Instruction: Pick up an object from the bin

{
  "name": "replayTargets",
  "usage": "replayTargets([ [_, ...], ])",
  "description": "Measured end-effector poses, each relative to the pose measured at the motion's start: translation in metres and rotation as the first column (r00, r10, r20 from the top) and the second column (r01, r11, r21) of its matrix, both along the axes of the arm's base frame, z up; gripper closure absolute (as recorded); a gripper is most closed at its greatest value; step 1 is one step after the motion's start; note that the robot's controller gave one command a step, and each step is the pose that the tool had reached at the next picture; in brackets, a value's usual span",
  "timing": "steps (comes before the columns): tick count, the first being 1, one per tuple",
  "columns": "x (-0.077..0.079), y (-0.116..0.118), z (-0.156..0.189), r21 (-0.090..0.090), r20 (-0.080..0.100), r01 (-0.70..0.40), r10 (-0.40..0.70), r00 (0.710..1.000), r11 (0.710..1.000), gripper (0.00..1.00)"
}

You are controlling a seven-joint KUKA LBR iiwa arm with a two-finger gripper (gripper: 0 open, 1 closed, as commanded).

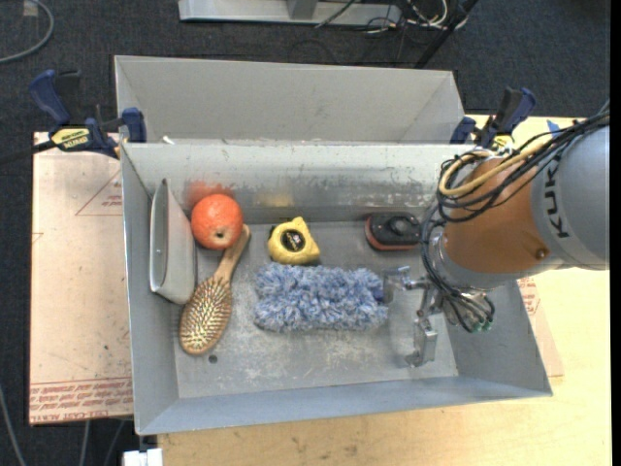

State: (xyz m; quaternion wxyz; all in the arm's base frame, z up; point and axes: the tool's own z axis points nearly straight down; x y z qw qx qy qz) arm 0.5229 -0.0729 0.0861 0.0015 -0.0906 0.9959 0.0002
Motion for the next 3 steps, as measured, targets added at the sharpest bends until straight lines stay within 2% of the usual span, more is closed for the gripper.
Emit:
replayTargets([
  [1,0.02,0.029,-0.008,-0.002,0.001,-0.185,0.185,0.983,0.983,0.0],
  [2,0.016,0.04,-0.009,0.0,0.001,-0.332,0.332,0.943,0.943,0.0],
  [3,0.024,0.054,-0.012,0.0,0.002,-0.145,0.145,0.989,0.989,0.0],
])
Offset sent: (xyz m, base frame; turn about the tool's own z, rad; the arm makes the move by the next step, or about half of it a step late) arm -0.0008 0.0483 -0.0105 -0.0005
